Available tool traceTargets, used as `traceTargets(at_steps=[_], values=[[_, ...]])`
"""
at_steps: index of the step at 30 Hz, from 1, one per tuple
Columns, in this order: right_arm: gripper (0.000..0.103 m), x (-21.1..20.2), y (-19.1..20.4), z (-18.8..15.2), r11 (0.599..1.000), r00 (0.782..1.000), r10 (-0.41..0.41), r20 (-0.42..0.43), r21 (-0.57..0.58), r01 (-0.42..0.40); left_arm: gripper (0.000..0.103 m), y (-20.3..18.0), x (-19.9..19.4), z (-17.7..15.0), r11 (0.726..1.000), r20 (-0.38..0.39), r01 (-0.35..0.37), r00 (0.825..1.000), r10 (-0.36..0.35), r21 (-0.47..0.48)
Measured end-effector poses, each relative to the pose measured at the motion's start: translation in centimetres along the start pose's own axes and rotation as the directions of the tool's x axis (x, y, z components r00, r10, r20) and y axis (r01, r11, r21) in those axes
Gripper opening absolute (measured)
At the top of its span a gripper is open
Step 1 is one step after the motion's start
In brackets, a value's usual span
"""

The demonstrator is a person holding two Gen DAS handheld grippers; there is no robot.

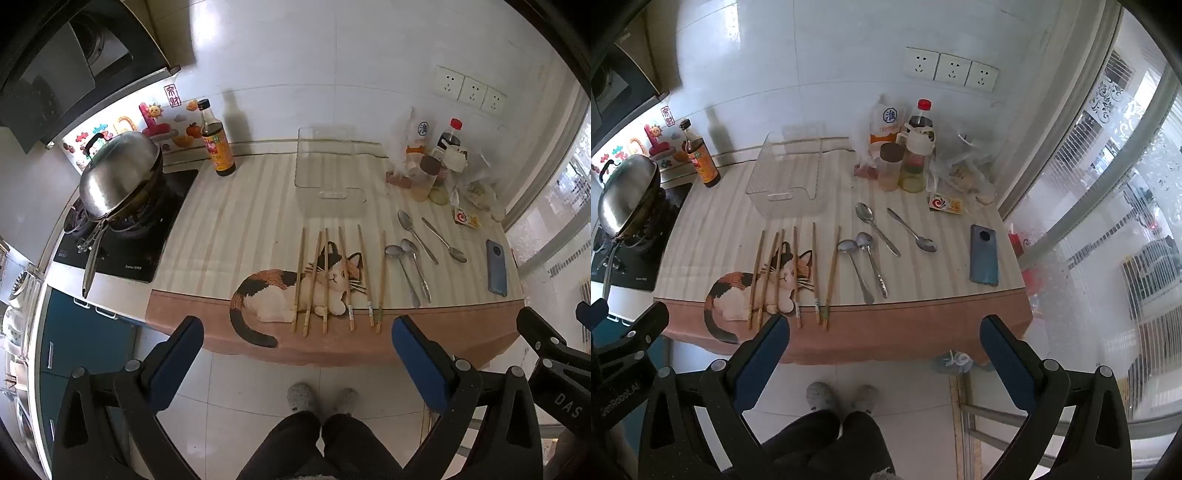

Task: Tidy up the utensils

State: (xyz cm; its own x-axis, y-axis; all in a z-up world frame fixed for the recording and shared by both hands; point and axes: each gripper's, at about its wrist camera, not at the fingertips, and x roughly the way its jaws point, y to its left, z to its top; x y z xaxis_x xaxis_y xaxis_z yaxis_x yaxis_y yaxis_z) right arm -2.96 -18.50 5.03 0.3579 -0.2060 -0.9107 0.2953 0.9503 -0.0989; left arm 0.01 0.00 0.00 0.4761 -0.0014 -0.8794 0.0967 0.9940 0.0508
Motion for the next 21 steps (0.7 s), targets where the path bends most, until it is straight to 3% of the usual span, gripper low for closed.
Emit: traceTargets(at_steps=[21], values=[[0.103, -0.84, -0.19, 0.16, 1.0, 1.0, -0.011, 0.014, -0.005, 0.011, 0.103, -0.18, -0.71, 0.46, 1.0, 0.018, -0.002, 1.0, 0.002, 0.004]])
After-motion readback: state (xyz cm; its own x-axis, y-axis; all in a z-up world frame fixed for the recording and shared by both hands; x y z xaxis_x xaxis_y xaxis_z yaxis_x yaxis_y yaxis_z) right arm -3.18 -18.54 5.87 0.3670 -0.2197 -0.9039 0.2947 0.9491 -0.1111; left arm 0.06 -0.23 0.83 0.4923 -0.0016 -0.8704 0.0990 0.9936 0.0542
